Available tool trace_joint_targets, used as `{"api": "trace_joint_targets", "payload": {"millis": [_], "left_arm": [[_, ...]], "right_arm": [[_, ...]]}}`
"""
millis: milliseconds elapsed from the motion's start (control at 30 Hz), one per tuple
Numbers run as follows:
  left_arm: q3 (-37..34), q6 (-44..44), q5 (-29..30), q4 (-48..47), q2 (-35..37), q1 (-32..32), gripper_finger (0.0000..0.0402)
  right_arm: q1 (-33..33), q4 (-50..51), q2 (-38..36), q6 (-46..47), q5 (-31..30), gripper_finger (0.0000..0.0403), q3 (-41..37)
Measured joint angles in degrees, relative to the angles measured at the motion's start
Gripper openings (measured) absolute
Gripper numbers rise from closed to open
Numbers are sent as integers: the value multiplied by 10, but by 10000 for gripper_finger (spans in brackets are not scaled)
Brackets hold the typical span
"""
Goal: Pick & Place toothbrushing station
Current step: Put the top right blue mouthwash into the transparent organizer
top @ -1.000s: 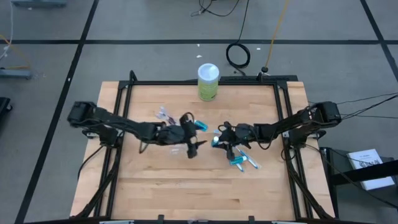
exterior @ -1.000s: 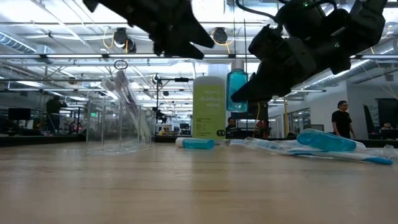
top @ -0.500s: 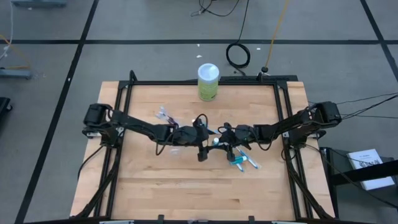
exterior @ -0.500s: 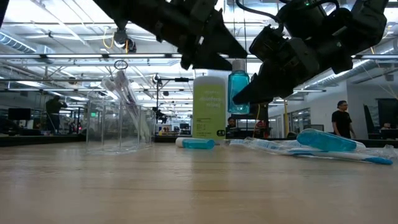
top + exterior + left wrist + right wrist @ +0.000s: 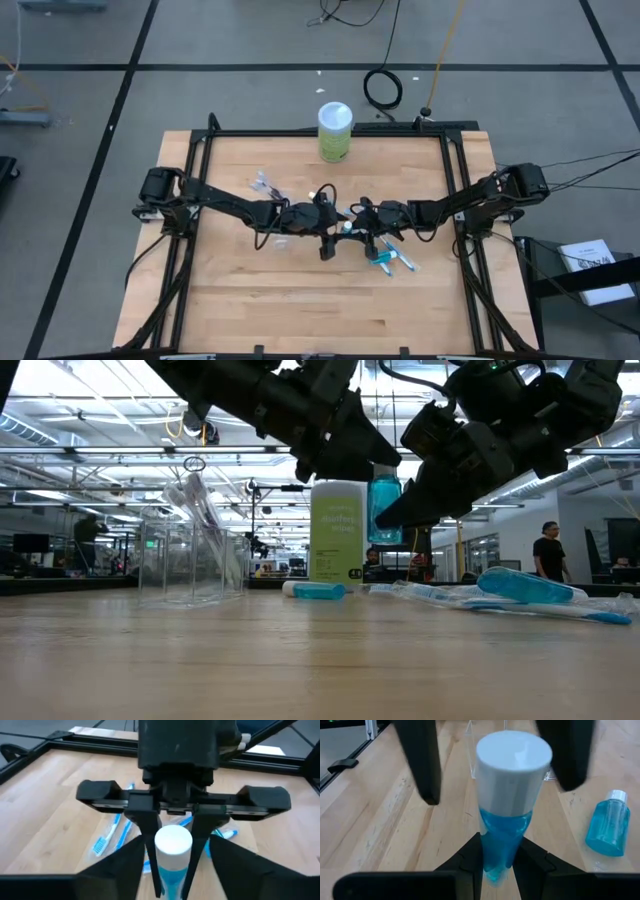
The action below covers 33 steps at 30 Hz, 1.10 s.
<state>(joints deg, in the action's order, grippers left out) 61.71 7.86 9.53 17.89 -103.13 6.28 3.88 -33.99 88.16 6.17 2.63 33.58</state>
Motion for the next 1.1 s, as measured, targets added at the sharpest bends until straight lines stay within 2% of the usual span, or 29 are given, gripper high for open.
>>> {"api": "trace_joint_targets", "payload": {"millis": [267,467,633,700,900,1100], "left_arm": [[0,33,-9,2,0,-12,97],[0,41,-11,2,2,-16,94],[-2,38,-2,-43,53,-7,94],[-2,36,30,-65,90,4,94],[-1,45,199,-223,199,68,94],[-14,146,378,-371,260,147,94]], "right_arm": [[0,1,0,0,-1,73,0],[0,2,0,1,-1,76,0],[-4,0,-2,1,1,109,2],[-5,14,-1,1,3,128,2],[-9,55,-21,1,3,175,1],[-20,107,-69,2,2,189,-2]]}}
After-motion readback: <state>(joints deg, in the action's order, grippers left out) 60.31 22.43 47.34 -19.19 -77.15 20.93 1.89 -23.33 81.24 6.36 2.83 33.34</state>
